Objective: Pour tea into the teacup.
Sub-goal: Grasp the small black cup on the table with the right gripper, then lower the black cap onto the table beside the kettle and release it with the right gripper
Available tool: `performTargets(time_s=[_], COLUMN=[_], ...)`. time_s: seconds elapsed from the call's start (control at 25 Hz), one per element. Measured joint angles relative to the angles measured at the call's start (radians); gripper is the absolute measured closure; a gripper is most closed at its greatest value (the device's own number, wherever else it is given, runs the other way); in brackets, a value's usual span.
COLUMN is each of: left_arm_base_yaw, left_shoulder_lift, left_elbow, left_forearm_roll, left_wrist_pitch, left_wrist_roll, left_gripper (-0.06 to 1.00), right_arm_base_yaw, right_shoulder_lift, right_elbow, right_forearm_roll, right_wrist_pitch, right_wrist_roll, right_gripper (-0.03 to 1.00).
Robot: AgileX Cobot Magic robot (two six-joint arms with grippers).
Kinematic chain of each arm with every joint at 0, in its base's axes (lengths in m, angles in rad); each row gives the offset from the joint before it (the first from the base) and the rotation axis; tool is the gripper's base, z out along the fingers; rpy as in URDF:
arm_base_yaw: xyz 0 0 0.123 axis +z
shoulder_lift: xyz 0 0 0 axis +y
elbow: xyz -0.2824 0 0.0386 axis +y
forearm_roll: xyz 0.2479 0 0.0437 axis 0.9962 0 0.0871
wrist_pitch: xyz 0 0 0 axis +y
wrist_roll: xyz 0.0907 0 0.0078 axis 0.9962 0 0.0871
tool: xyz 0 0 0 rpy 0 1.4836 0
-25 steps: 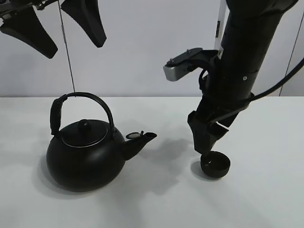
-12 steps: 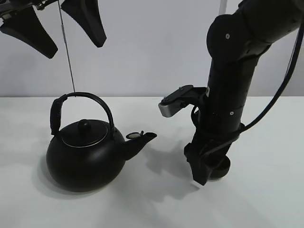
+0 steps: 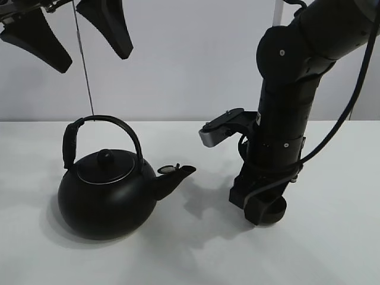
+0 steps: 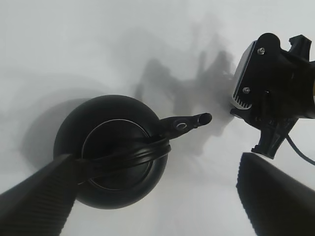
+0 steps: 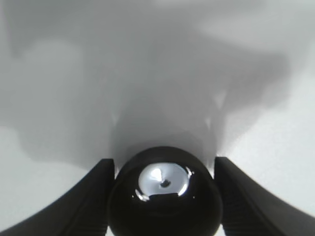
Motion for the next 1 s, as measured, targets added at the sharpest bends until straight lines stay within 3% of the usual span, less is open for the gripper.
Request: performTargets(time_s=[0.4,0.6,1.0], left_arm_base_yaw=[0.0,0.0,0.0], left_shoulder_lift=[0.0,0.0,0.0], left_elbow=[0.0,0.0,0.0], left_forearm_roll=[0.0,0.0,0.0], left_wrist_pitch=[0.0,0.0,0.0], left_wrist_roll=[0.0,0.0,0.0], left_gripper=[0.31,0.31,0.31], right_arm_base_yaw=[0.0,0.0,0.11], right_shoulder_lift=[-0.037,-0.093,-0.098], right_elbow=[0.0,0.0,-0.001], right_forearm_roll=[-0.006,0.055,0.088], right_wrist_pitch=[-0.013,-0.009,-0.027], right_wrist_roll=[0.039,-0.003,-0.048], right_gripper=[0.57,0.57,0.57])
